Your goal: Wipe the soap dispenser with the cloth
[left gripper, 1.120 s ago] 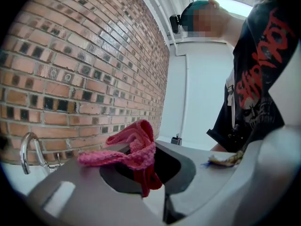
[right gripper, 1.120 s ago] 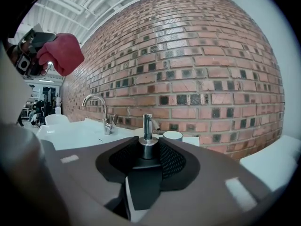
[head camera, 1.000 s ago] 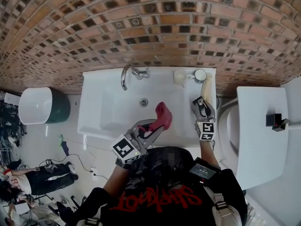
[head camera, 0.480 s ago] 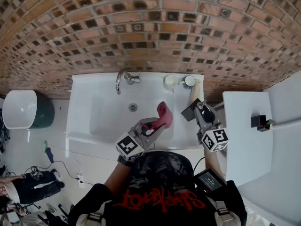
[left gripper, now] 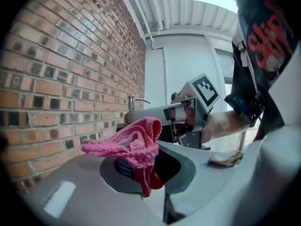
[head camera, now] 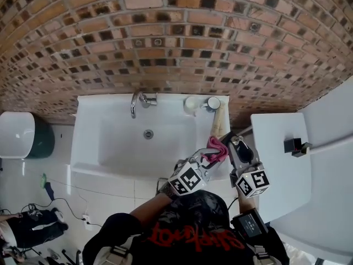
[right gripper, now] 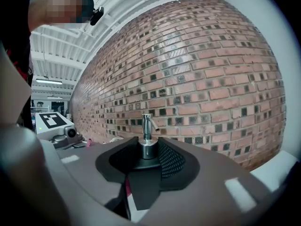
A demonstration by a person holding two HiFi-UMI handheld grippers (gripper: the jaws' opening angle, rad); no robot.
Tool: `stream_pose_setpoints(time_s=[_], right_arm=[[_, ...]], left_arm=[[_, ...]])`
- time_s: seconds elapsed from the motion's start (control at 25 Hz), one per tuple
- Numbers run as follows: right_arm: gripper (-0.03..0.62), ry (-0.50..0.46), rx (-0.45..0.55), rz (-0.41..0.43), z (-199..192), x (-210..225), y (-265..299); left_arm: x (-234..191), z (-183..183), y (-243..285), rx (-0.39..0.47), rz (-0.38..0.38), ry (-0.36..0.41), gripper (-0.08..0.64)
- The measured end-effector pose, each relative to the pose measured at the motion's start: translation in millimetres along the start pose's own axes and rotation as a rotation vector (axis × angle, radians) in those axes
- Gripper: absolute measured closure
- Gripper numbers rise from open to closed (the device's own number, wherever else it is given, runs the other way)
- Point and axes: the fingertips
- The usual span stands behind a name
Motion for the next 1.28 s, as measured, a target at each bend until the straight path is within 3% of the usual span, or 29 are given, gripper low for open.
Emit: stream_pose_setpoints(time_s=[0.12, 0.36, 0.48, 0.6, 0.8, 0.92, 1.04, 1.12, 1.28], right_arm=[[0.46, 0.001, 0.023, 0.001, 12.1, 1.0, -12.5], [0.46, -0.001, 0.093, 0.04, 40.6, -7.3, -40.0], [0.459, -0.048, 0.128, 0.066, 52.8, -13.8, -55.4], [0.459, -0.148, 0.094, 0.105, 41.5, -29.2, -61.6], [0.459, -0.211, 0.068, 0.255, 27.0, -62.2, -62.8], [0.459, -0.238, 0.047, 0.303, 21.3, -84.0, -63.3], [0.459, -0.262, 0.051, 0.338, 20.1, -95.6, -71.7], [0.459, -0.249, 0.064, 0.368, 24.8, -99.9, -82.3], [0.459, -0.242, 0.121, 0.466, 42.7, -110.9, -106.5]], left_arm=[[5.7, -4.7, 5.6, -0.002, -0.023, -0.041, 0.512], [22.3, -51.5, 21.4, -0.105, -0.042, -0.112, 0.512], [28.0, -69.4, 16.2, -0.084, -0.092, -0.211, 0.512], [23.3, -49.7, -24.4, 0.082, -0.112, -0.261, 0.512], [9.5, 39.7, -90.4, 0.281, -0.117, -0.094, 0.511], [25.3, 71.9, -101.3, 0.24, -0.26, -0.062, 0.511], [29.9, 68.8, -97.2, 0.18, -0.413, -0.172, 0.512], [26.4, 67.0, -98.6, 0.183, -0.445, -0.244, 0.511], [26.9, 47.5, -94.5, 0.141, -0.436, -0.268, 0.512]])
Point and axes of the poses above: the fingertips, and each gripper's own axes: y forward along the fingers, x to its right, z out of its top, and after that the axes turned 8 degrees about -x, right-handed
